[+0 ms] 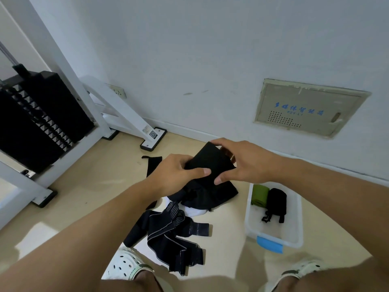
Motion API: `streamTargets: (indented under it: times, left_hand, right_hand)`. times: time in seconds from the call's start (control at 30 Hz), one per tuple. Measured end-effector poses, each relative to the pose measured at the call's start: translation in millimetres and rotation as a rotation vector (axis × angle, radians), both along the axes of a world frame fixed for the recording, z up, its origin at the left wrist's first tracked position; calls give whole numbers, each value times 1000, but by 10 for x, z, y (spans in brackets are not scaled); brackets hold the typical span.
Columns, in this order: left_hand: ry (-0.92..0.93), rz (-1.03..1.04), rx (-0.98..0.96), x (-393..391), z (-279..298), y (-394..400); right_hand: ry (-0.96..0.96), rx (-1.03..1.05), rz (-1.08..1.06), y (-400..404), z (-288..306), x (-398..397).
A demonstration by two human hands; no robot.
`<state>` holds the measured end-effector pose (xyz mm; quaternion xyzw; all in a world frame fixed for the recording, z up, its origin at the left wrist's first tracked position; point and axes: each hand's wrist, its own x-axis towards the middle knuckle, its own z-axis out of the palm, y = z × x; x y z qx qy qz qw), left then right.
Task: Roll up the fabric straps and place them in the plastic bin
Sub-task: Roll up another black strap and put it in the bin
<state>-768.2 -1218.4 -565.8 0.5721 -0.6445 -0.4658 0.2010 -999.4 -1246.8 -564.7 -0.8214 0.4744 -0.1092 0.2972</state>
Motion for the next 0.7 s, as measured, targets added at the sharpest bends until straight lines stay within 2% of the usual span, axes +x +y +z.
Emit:
streamTargets:
  times: [0.13, 0.2, 0.3, 0.43, 0.57, 0.7]
  left_hand:
    - [73, 4, 95, 37, -70, 41]
    - [63, 25, 30, 2, -88, 55]
    - [-106, 40, -188, -63, -93, 59]
    - [-223, -64, -287, -148, -95, 106]
    - [-569, -168, -399, -242, -115, 146]
    - [-597, -71, -490, -312, -195, 144]
  right_hand:
    - [24, 32, -5, 0, -6, 8]
    - [3, 56, -22, -14, -19, 17]
    - [-31, 94, -60, -39, -59, 18]
    - [-74, 188, -127, -28, -119, 61]
    - [-183, 260, -280, -39, -99, 105]
    - [-352, 408, -426, -5, -121, 185]
